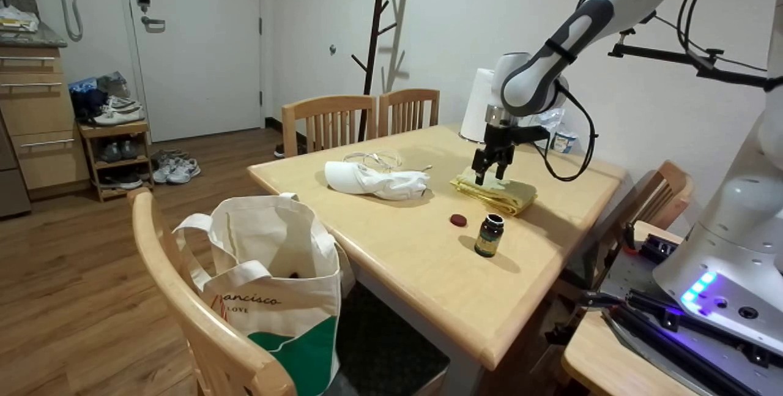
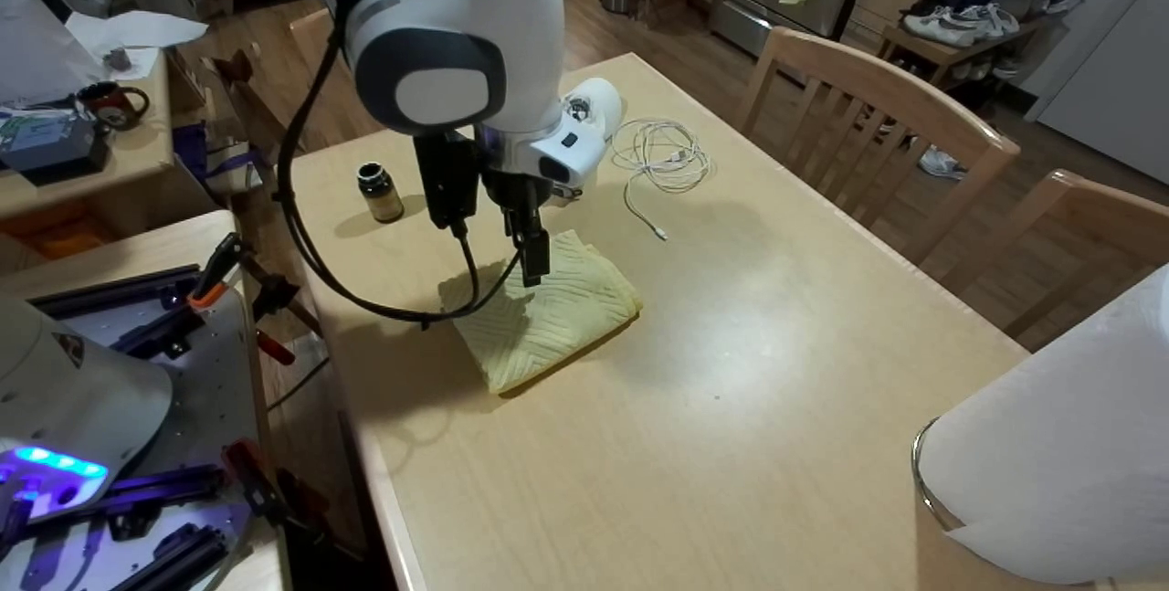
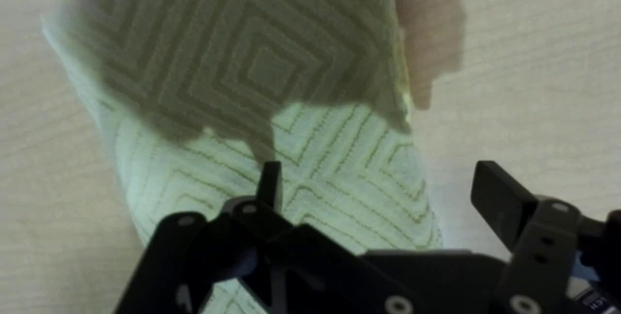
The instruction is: Use the towel to wipe the table
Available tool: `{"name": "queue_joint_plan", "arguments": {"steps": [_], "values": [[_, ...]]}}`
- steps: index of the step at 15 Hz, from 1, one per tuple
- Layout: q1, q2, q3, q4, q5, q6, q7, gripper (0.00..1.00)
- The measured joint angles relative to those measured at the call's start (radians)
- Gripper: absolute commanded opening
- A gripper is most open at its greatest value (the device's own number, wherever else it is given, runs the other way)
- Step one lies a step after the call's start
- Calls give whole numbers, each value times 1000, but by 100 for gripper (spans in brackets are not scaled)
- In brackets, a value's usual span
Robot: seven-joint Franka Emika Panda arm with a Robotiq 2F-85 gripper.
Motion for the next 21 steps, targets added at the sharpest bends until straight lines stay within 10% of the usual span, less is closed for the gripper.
{"name": "queue_joint_plan", "arguments": {"steps": [3, 4, 16, 21], "values": [[-12, 1, 18, -46, 15, 78, -6, 100], [-16, 3, 28, -60, 16, 108, -12, 75], [-84, 13, 106, -90, 28, 190, -133, 2], [-117, 15, 144, -87, 49, 193, -184, 1]]}}
